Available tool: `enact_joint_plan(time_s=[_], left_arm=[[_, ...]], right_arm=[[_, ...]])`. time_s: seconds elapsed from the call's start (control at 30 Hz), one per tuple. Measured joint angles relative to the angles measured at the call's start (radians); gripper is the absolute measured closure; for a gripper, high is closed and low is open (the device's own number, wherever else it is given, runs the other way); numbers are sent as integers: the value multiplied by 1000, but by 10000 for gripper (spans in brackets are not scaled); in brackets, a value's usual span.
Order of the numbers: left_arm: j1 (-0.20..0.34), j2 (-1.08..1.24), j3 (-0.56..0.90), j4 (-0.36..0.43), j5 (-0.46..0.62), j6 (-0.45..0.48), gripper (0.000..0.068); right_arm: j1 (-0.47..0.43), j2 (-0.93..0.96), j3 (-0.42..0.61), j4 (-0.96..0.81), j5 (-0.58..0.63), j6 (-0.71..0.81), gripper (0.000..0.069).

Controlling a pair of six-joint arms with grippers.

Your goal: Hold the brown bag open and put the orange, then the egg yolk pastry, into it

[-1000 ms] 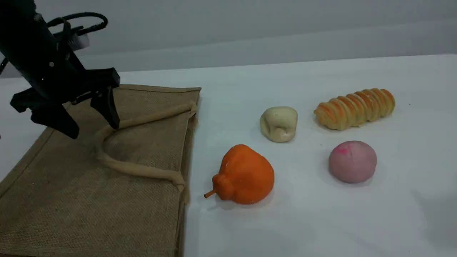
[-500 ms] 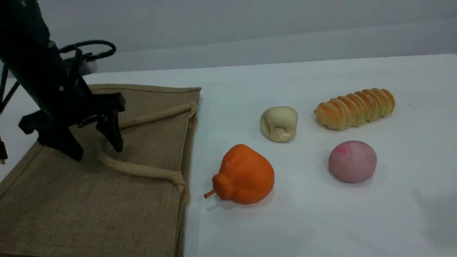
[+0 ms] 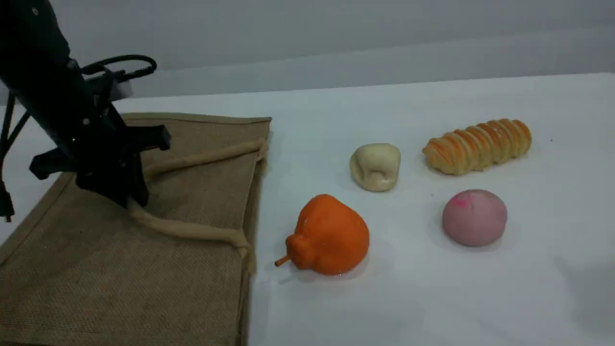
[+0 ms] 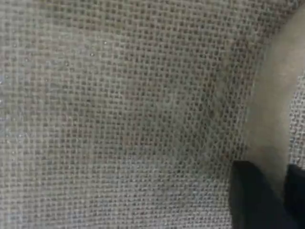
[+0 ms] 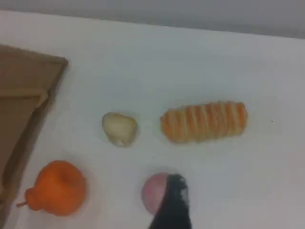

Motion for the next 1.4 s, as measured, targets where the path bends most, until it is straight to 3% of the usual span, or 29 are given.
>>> enact_joint_plan(time_s=[0.03, 0.23, 0.4, 0.67, 0.97, 1.13, 1.4], left_arm=[[0, 0, 0, -1, 3, 0, 590], [0, 0, 0, -1, 3, 1, 591], [0, -17, -17, -1, 7, 104, 591], [0, -88, -220, -1, 271, 257, 591], [0, -172, -525, 1, 569, 336, 591], [0, -185, -667, -34, 666, 394, 591], [0, -184, -833, -139, 666, 516, 591]], right_arm=[[0, 0, 0, 0, 0, 0, 113], [0, 0, 0, 0, 0, 0, 113], [0, 0, 0, 0, 0, 0, 113], [0, 0, 0, -8, 0, -1, 113], [0, 48, 0, -8, -2, 0, 113], [0, 144, 0, -3, -23, 0, 113], [0, 325, 0, 78, -51, -92, 113]])
